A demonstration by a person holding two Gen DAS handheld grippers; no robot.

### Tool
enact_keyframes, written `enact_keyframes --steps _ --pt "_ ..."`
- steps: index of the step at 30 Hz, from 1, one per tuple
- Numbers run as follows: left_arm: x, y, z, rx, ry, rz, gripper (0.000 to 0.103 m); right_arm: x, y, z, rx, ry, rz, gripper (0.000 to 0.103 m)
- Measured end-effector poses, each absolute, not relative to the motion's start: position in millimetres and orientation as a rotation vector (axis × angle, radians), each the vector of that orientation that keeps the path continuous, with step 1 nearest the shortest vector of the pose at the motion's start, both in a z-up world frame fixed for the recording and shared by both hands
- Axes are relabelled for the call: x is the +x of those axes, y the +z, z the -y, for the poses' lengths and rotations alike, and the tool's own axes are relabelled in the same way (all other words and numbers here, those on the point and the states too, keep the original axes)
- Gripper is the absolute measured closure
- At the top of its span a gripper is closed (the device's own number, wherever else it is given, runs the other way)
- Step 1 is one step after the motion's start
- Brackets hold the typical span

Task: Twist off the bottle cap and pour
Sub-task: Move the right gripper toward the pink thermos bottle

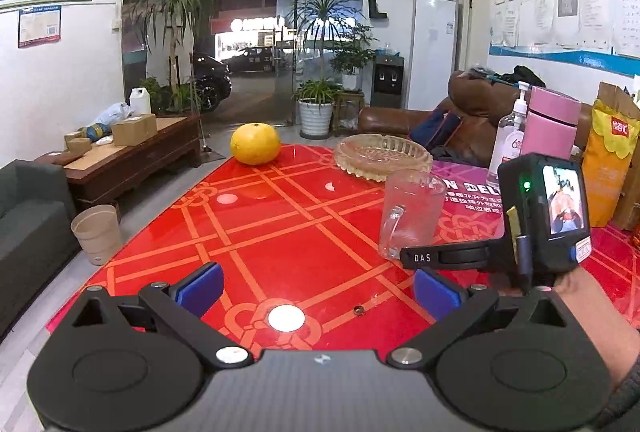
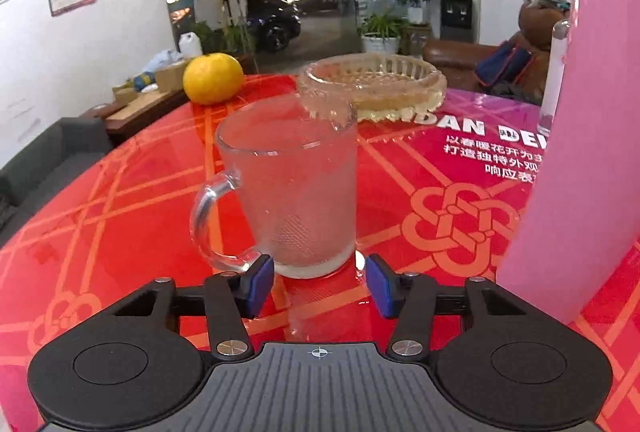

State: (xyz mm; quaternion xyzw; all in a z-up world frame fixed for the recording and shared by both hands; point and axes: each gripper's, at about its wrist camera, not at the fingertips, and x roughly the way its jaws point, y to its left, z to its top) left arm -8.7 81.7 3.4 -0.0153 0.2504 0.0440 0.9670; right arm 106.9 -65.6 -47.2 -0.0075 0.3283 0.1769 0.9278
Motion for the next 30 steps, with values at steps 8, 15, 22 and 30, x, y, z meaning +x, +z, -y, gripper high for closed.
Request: enact_keyframes --steps 8,15,22,30 --pt "31 -6 -53 0.008 0.059 -0.482 0.000 58 -7 175 0.067 0.405 -0.553 0.000" --pt "76 -41 -13 0.048 0.001 -0.510 0.000 57 -23 235 0.015 0.251 -0.588 0.000" --pt "97 -64 -3 0.053 -0.060 -0.511 0.000 64 -50 233 0.071 0.271 -0.620 0.000" --pt "113 -72 -13 0.029 -0.050 -0.581 0.000 83 -59 220 0.068 0.241 -0.673 0.000"
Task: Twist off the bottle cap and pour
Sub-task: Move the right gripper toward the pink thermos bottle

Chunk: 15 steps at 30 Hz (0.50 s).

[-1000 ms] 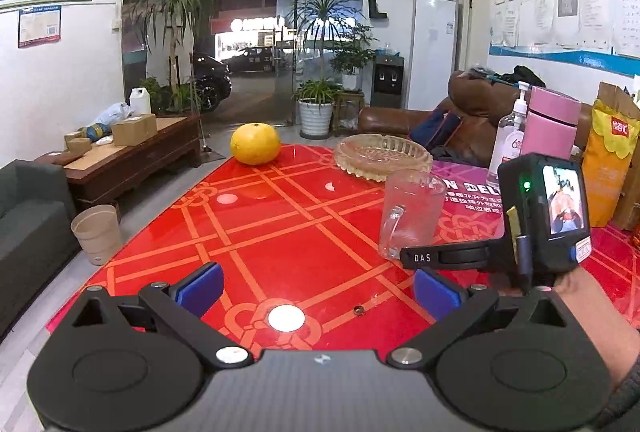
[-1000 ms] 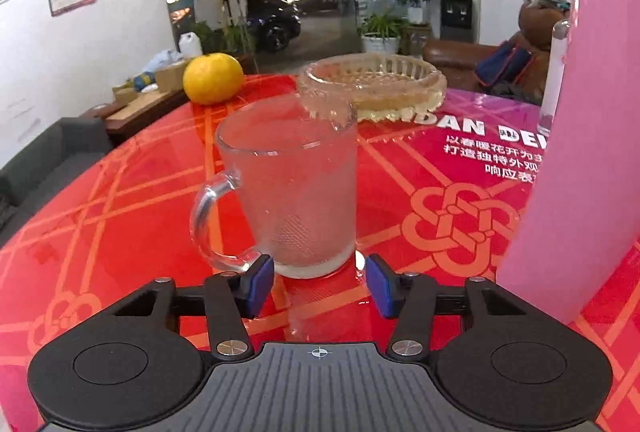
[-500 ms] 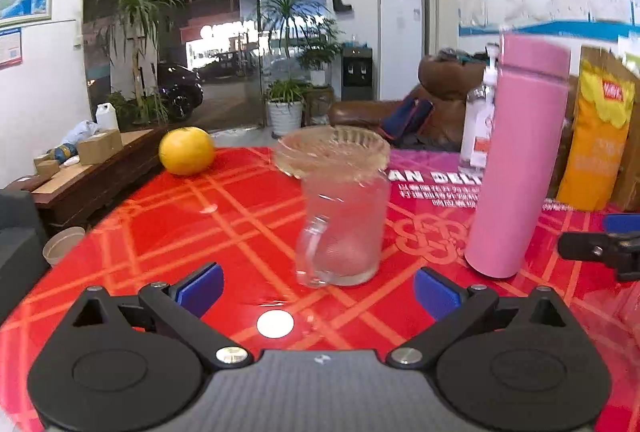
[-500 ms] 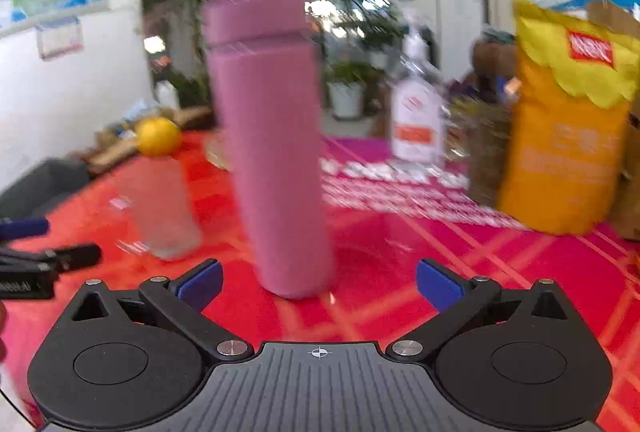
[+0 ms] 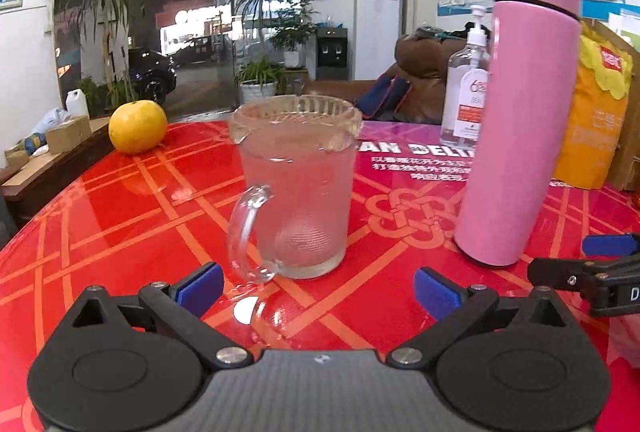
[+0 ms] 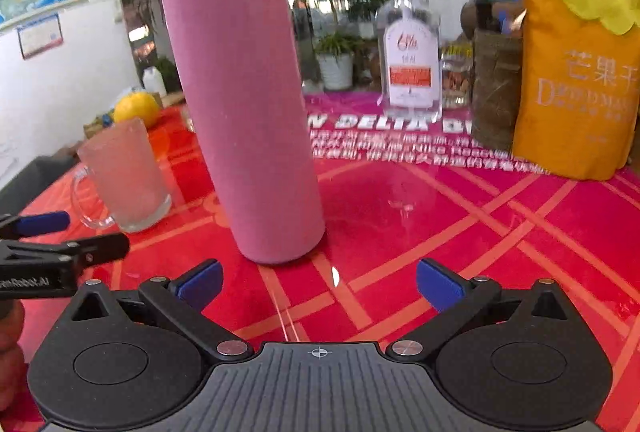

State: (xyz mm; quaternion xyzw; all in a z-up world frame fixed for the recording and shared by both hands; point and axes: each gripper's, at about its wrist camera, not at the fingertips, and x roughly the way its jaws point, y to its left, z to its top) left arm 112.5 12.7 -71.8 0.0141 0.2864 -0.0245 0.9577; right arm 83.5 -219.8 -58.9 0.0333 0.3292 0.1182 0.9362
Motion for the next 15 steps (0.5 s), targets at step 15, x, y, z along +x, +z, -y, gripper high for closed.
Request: enact_keyframes --steps 15 --pt "117 -76 -37 -0.011 -0.043 -0.621 0.000 82 -62 201 -0.031 0.074 -0.704 0.000"
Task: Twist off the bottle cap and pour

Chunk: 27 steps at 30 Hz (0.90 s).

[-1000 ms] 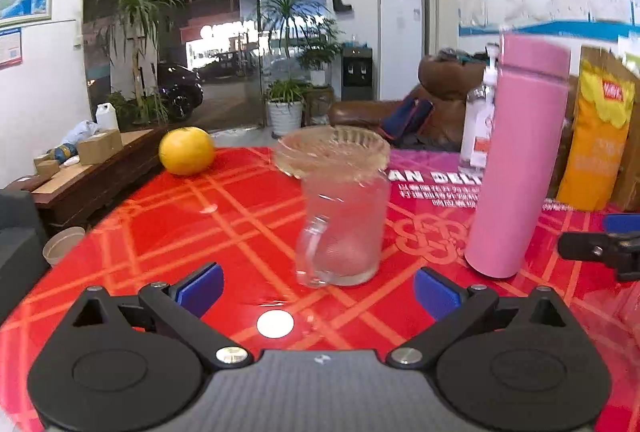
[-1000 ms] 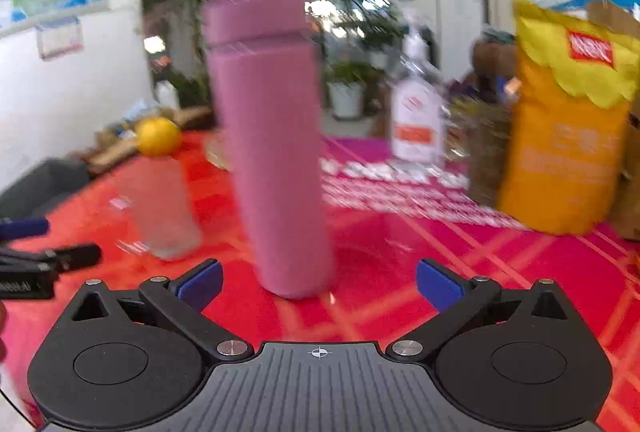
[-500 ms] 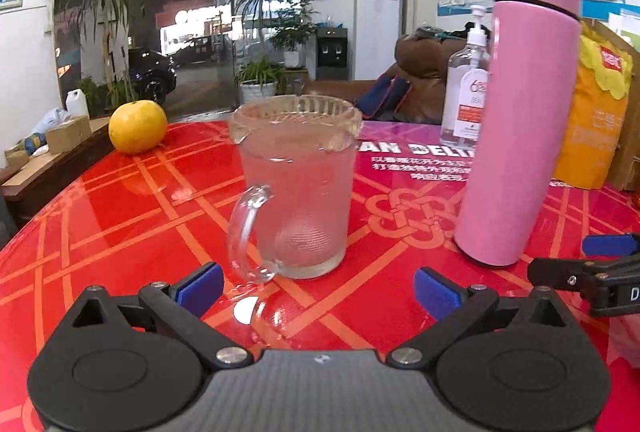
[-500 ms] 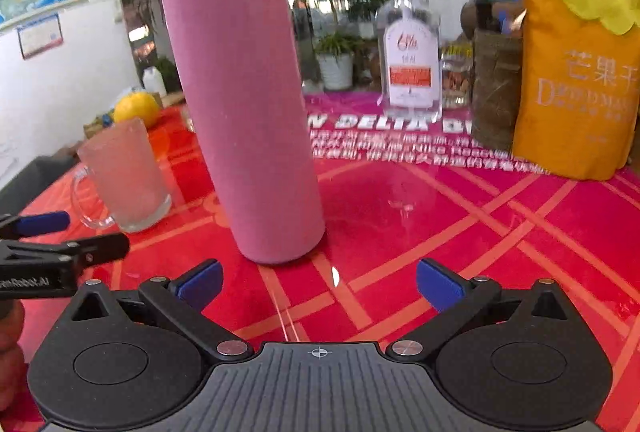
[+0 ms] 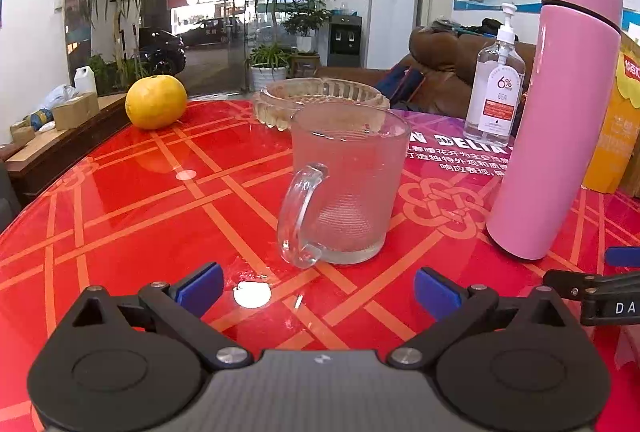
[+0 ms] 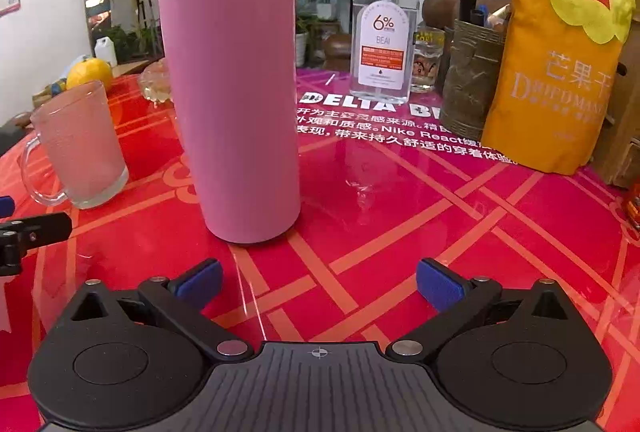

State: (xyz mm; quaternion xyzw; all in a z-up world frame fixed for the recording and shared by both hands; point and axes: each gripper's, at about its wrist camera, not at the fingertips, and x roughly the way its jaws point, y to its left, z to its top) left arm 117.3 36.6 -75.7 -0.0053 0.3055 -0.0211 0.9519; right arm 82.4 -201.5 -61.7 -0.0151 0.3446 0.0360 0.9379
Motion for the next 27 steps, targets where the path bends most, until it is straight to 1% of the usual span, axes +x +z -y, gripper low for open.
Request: enact_keyframes --steps 27 --pt "126.3 -82.0 -28.2 0.024 -0.009 -0.695 0.000 86.0 -64.5 200.2 -0.021 0.099 -0.709 0.000"
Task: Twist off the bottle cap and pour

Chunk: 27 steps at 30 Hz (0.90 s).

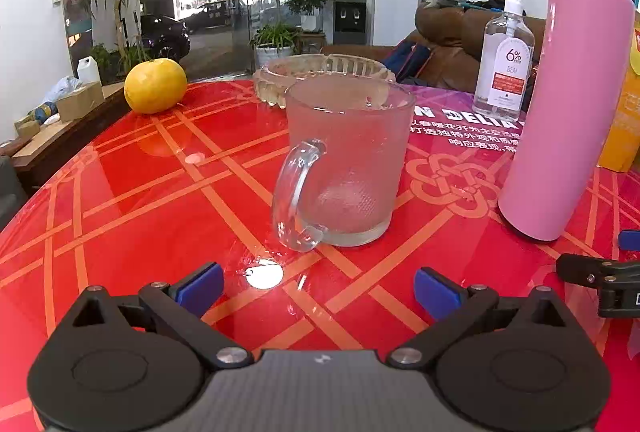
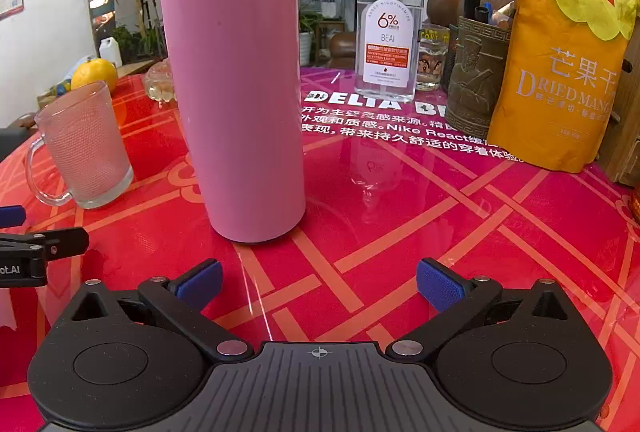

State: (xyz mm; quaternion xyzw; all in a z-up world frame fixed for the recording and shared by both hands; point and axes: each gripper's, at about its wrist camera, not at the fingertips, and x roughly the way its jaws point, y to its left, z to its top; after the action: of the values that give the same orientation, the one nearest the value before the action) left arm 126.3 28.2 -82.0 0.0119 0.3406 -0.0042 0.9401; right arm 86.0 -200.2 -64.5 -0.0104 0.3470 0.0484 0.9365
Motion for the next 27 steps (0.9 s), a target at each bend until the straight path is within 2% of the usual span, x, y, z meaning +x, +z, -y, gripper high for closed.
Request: enact_keyframes --steps 27 --pt "122.4 -78.8 -30.6 -0.020 -0.019 -0.659 0.000 84.5 -64.9 202.3 -0.007 0.106 -0.703 0.000"
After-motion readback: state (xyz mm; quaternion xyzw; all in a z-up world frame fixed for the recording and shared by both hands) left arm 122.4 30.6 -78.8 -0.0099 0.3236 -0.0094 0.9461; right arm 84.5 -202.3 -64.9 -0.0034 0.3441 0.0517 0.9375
